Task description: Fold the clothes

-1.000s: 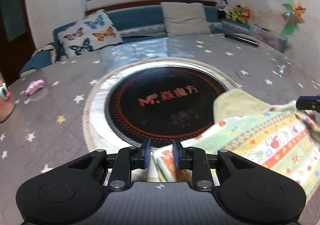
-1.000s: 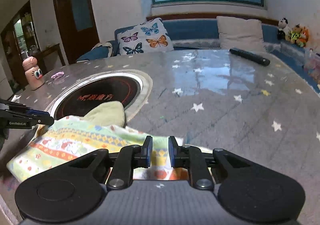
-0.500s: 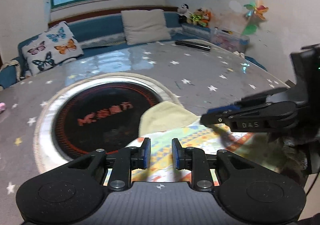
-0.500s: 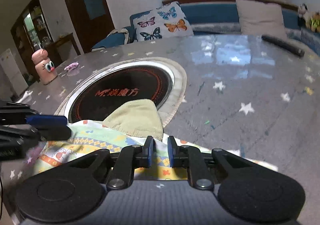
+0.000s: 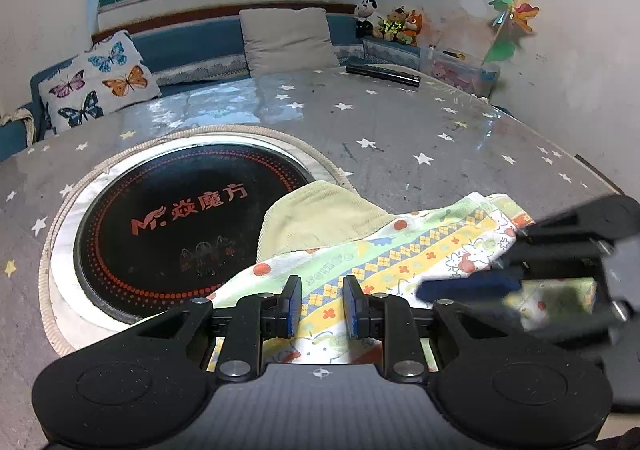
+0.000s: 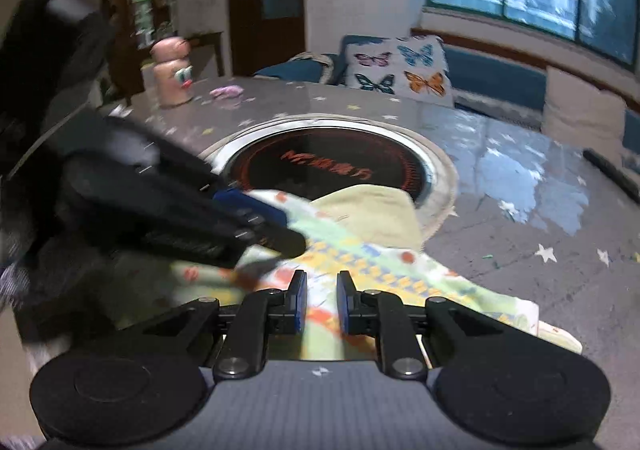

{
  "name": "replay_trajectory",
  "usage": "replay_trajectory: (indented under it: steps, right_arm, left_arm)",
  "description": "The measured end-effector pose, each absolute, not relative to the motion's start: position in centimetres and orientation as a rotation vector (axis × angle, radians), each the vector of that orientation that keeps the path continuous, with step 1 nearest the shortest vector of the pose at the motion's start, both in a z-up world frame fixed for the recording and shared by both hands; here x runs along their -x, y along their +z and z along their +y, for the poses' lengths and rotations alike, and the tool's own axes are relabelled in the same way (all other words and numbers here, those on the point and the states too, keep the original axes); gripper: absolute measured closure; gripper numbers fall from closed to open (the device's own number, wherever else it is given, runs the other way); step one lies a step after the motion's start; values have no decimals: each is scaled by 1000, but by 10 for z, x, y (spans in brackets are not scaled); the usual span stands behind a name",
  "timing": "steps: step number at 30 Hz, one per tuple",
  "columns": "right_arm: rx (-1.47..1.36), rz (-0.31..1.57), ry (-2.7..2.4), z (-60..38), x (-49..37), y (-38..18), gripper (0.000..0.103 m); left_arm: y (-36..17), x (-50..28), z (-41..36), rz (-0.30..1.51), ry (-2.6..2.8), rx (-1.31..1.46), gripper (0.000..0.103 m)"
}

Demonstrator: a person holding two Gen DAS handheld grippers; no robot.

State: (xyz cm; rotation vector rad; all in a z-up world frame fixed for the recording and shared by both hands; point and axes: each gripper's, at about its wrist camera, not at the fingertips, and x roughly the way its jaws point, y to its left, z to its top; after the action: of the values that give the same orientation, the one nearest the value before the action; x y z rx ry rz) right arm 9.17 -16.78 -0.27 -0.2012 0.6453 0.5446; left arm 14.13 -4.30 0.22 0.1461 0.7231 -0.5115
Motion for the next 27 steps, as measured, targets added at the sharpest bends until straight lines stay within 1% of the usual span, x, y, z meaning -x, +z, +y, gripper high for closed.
replay_trajectory:
  steps: [6, 10, 14, 20, 27]
  right_arm:
    - [263, 620, 615, -158, -50, -4, 87]
    - [220, 617, 633, -160, -34, -2, 86]
    - [170, 608, 614, -171, -24, 0, 82]
    - [97, 621, 487, -209, -17, -1, 81]
    - [48, 662, 327, -255, -11, -9, 82]
  left_arm:
    - [5, -127, -40, 696, -504, -157, 78]
    - [8, -102, -37, 653, -508, -194, 78]
    - [7, -73, -30, 608, -505, -223, 78]
    - [-3, -42, -16, 588, -471, -215, 78]
    - [-4, -40, 0, 609, -431, -144, 76]
